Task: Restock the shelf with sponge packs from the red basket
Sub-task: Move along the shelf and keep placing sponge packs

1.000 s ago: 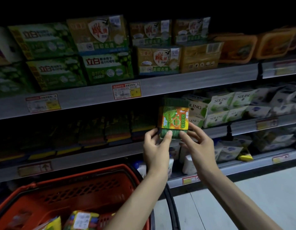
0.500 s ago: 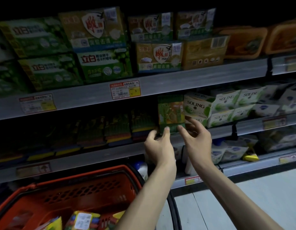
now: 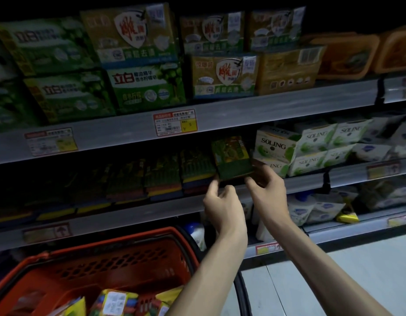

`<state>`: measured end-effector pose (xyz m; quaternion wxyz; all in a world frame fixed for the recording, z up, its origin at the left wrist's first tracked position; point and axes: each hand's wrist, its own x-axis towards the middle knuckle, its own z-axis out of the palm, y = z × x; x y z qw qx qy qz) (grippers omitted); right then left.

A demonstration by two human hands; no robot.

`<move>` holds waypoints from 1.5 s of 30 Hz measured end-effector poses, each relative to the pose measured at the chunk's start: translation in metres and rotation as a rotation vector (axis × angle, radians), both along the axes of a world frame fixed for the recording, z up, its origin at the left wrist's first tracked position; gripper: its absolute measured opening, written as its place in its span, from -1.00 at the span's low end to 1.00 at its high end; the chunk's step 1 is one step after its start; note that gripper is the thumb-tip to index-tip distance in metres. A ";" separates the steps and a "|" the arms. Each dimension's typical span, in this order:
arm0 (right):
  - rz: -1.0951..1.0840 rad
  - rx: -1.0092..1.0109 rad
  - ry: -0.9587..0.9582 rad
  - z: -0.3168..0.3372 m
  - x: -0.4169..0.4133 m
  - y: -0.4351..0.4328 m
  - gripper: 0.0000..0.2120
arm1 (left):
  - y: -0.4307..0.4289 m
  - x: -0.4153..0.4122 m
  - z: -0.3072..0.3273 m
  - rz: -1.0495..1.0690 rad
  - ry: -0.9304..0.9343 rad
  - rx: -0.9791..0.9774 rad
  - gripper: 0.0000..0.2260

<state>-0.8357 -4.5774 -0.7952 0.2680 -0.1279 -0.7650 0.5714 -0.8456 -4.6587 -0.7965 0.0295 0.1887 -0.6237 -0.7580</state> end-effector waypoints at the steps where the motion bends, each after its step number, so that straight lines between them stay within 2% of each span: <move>1: 0.009 -0.001 -0.001 0.000 0.000 0.001 -0.66 | 0.000 0.001 0.001 0.002 -0.003 0.001 -0.61; 12: 0.010 0.101 -0.029 0.003 -0.001 0.007 -0.72 | -0.004 0.008 0.007 -0.031 -0.023 -0.075 -0.60; 16: -0.003 0.118 -0.080 0.002 -0.003 0.005 -0.69 | -0.007 0.009 0.009 -0.051 -0.023 -0.093 -0.64; 21: -0.003 0.185 -0.157 0.003 -0.004 0.004 -0.79 | -0.009 0.008 0.007 -0.074 -0.017 -0.104 -0.66; 23: -0.006 0.204 -0.187 0.003 -0.005 0.005 -0.74 | -0.009 0.008 0.008 -0.080 -0.017 -0.099 -0.64; 28: 0.012 0.144 -0.190 0.007 -0.003 0.001 -0.64 | -0.010 0.007 0.014 -0.072 -0.014 -0.094 -0.60; 34: -0.018 0.100 -0.179 0.008 -0.002 0.000 -0.72 | -0.013 0.013 0.017 -0.122 0.012 -0.118 -0.59; 38: -0.007 0.034 -0.181 0.005 -0.002 -0.001 -0.67 | -0.015 0.014 0.020 -0.126 0.001 -0.094 -0.60; 45: 0.030 0.045 -0.179 0.006 -0.001 -0.004 -0.73 | -0.017 0.013 0.022 -0.152 -0.010 -0.078 -0.62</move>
